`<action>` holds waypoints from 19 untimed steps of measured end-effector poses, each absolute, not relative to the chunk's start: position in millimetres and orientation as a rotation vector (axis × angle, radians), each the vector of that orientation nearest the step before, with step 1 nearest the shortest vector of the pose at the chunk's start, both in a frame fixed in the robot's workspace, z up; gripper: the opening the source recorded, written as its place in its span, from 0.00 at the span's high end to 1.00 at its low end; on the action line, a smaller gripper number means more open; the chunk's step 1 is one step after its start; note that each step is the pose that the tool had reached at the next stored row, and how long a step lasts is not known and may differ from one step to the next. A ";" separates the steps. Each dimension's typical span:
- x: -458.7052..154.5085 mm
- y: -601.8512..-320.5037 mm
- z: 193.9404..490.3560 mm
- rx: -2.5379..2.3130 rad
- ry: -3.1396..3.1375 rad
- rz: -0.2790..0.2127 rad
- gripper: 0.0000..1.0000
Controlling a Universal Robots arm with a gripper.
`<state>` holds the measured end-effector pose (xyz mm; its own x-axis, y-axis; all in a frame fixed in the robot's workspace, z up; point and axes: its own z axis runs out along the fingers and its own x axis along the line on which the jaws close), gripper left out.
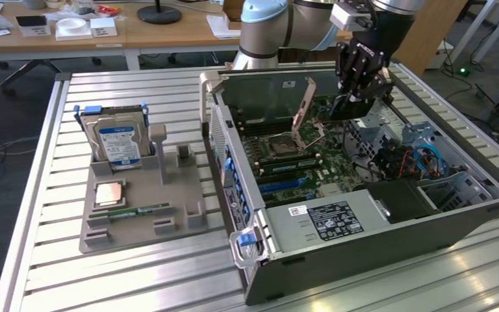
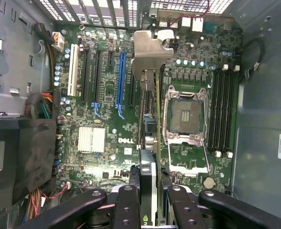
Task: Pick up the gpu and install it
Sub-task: 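Insert the gpu into the slot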
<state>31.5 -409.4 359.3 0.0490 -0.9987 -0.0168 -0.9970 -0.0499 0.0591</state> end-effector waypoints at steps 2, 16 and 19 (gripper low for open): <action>31.5 -409.4 359.2 2.252 -2.143 -0.082 0.74; 16.6 -409.4 349.4 2.268 -2.163 -0.044 0.74; 14.4 -409.4 347.4 2.246 -2.186 -0.043 0.74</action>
